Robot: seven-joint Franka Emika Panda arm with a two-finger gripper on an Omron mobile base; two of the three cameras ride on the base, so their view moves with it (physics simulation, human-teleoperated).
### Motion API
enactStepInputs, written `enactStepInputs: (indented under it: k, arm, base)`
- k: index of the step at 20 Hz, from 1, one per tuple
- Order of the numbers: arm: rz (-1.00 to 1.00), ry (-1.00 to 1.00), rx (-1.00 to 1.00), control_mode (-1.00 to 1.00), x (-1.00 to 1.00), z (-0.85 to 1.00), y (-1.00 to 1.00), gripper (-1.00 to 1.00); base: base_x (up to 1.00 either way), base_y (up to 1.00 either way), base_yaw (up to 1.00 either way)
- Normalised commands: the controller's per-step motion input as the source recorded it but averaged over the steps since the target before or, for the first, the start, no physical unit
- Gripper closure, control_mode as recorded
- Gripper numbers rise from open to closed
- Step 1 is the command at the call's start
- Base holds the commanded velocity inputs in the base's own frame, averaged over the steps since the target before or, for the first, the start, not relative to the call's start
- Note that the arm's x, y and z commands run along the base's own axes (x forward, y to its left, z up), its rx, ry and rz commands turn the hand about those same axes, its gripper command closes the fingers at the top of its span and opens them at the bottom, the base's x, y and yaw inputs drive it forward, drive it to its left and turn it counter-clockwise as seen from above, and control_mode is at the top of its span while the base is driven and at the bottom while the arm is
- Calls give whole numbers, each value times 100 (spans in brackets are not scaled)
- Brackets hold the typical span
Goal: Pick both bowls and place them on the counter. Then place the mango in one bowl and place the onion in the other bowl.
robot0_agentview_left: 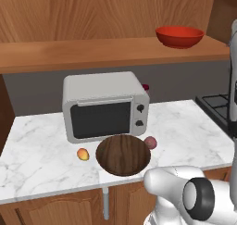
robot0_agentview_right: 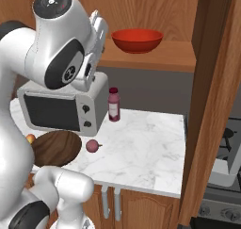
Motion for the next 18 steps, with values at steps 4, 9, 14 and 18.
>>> enactStepInputs:
  k: [4, 9, 14, 18]
  arm:
    - [1, -7, 0, -100, 31, 5, -25, -100]
    - [9, -8, 2, -100, 39, -6, -9, -100]
    - [10, -2, 5, -100, 49, 0, -8, -100]
    - [10, -1, 3, -100, 50, 0, -5, -100]
  base:
    - [0, 0, 0]
    - [0, 0, 0]
    - [0, 0, 0]
    - [0, 0, 0]
